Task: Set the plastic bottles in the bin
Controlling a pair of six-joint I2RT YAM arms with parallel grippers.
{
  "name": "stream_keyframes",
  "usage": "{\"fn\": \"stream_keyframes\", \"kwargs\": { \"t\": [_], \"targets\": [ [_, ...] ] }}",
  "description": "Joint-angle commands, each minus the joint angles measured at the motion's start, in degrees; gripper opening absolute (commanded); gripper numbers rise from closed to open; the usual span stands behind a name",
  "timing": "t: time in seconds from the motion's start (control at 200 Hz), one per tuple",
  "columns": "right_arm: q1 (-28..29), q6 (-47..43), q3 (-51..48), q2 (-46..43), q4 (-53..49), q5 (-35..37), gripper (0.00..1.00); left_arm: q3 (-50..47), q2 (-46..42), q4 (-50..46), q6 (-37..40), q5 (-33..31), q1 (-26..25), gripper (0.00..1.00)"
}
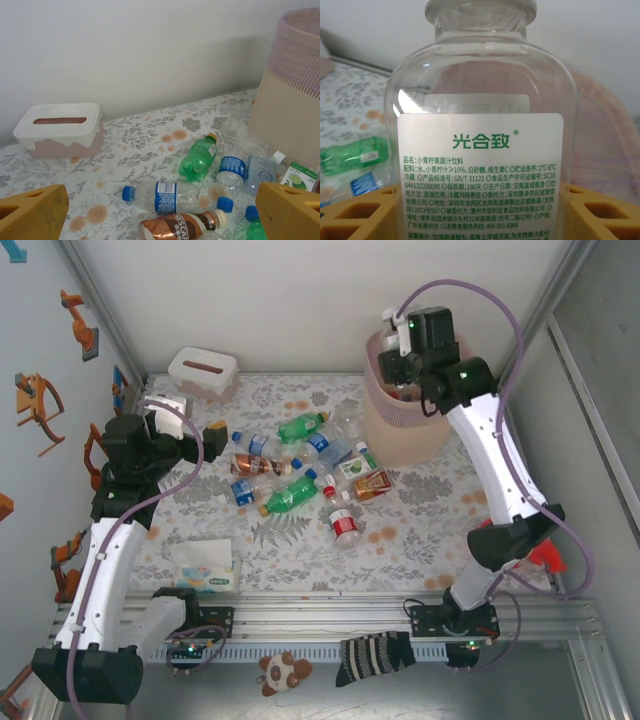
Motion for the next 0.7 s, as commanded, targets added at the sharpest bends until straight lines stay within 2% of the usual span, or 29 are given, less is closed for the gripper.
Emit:
{"fn": "stream_keyframes", "kwargs": {
  "t": [0.0,0.235,0.386,0.696],
  "targets": [
    [-2.8,-3.1,3.3,3.9,-0.2,2.2,0.65,-0.6,0.0,0.4,-0.6,0.9,0.4,0.95],
    [-6.5,-7.1,11.5,14.3,-4.5,7.9,0.65,-0.5,0.1,0.1,-0.6,1.3,0.5,0.95],
    [-7.4,-8.8,11.8,18.5,-6.0,12.5,0.65,-0.5,-0.1,0.3,-0.7,1.4,0.6,0.95],
    [-9.3,-8.5,12.1,25.9,-10.3,13.1,0.65,-0.4,0.0,0.4,-1.1,2.1,0.7,0.95]
  ]
}}
